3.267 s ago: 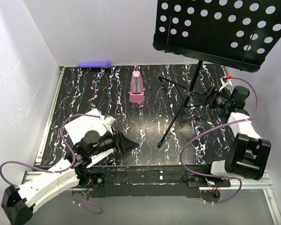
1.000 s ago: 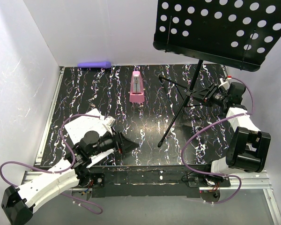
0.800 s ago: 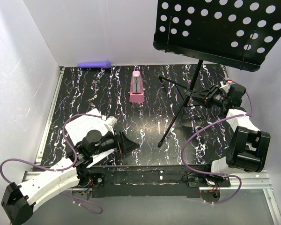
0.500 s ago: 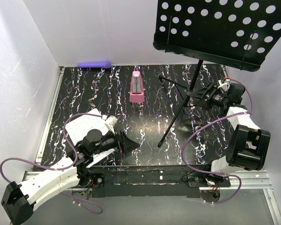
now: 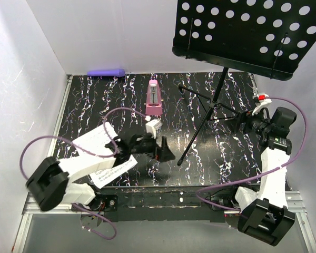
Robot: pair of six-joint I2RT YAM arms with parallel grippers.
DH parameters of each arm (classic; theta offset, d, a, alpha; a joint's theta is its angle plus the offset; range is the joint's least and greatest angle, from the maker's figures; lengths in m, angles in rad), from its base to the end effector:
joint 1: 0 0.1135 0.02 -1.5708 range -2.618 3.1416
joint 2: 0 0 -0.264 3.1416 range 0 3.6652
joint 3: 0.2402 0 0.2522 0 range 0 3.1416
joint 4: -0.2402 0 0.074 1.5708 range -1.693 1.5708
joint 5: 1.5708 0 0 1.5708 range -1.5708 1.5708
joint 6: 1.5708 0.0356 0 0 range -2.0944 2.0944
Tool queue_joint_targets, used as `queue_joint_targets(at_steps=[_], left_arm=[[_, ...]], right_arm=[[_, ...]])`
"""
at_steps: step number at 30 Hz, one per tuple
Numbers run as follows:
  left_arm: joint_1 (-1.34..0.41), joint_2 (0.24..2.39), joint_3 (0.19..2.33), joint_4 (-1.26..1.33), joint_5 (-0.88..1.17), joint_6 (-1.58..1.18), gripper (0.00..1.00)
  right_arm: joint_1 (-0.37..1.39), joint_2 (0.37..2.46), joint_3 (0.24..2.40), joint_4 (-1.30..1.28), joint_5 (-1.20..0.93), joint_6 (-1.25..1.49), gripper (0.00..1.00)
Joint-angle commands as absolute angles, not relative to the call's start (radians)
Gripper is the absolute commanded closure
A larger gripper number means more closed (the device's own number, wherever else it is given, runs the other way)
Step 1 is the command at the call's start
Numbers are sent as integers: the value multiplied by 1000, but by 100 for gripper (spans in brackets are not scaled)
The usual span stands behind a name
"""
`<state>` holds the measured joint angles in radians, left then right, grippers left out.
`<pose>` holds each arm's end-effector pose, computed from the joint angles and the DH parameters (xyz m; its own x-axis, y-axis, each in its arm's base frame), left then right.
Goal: Set up the instrument practice props
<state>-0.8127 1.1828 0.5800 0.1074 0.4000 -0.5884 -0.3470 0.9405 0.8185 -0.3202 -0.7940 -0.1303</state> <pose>0.1617 -0.1910 0.2177 -0.7738 0.0738 -0.6291 0.5709 0.5114 -0.6423 0.2007 -0.0456 0.3142 -0.3512 0.0302 -0.9358 -0.4169 0.8899 0.1852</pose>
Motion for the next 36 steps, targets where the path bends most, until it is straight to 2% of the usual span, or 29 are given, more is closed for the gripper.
queue_joint_targets(at_steps=[1,8,11,13,16,19,26,36], left_arm=[[-864,1412,756,109,408,-485,2],[-920,1724,1011,26,292,-479,8],[-928,1822,1098,-58,247,-476,14],[-933,1873,1153,-99,226,-466,19],[-936,1934,1204,-139,193,-465,35],[-937,1957,1223,-152,184,-471,55],[-950,1928,1171,-149,167,-500,82],[-983,1867,1036,-92,242,-571,96]], right_arm=[[-396,975,781,-325,-822,-245,12],[-440,1002,778,-345,-873,-249,14],[-445,1002,772,-339,-885,-242,14],[-445,1005,775,-341,-891,-241,14],[-451,1015,776,-341,-910,-236,15],[-454,1023,778,-342,-914,-233,15],[-460,1034,778,-345,-916,-235,16],[-462,1054,782,-364,-922,-247,17]])
